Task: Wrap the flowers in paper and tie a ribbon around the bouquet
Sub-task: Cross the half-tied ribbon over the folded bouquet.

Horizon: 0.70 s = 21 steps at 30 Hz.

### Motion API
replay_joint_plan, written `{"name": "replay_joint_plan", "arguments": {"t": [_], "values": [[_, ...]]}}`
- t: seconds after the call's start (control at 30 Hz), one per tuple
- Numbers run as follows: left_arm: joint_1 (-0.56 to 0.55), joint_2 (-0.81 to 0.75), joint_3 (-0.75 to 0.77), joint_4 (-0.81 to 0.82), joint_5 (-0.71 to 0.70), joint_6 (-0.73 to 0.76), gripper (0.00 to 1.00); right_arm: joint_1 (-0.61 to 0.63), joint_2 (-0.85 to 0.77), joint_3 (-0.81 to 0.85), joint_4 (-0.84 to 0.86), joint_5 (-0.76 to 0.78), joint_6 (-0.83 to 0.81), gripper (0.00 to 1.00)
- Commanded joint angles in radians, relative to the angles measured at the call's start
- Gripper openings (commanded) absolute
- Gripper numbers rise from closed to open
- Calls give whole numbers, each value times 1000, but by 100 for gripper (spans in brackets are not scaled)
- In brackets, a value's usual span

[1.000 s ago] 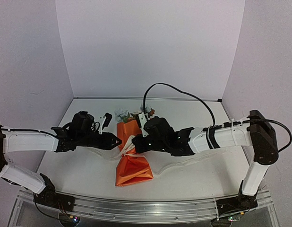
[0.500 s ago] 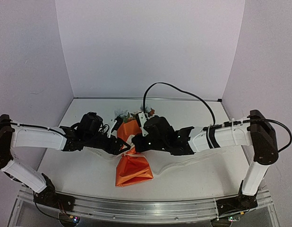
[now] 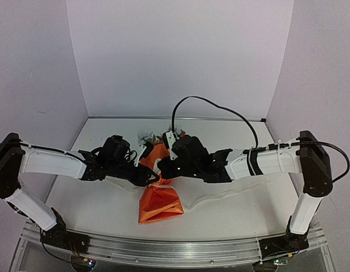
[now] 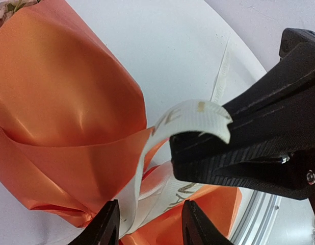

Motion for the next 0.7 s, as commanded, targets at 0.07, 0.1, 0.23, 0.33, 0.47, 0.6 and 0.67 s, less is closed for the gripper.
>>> {"name": "replay_joint_plan", "arguments": {"t": [0.07,0.1,0.23,0.33,0.47,0.6,0.67], "values": [[-18,18,44,24,-49,11,35,-5,14,46,3,5,15,0],[-20,22,44,25,-55,10,34,-5,15,47,1,5,17,0],[-25,26,39,36,-83,1,24,-5,13,46,-5,-1,22,0],[-27,32,40,43,-104,-5,10,-5,0,36,-15,11,32,0],[-31,42,40,47,-152,-20,0,-6,-43,17,-64,74,66,23],[-34,36,26,59,-183,-19,0,-7,-125,-18,-197,164,147,58],[-36,32,27,57,-194,-12,0,-8,-183,-66,-244,239,206,68]]}}
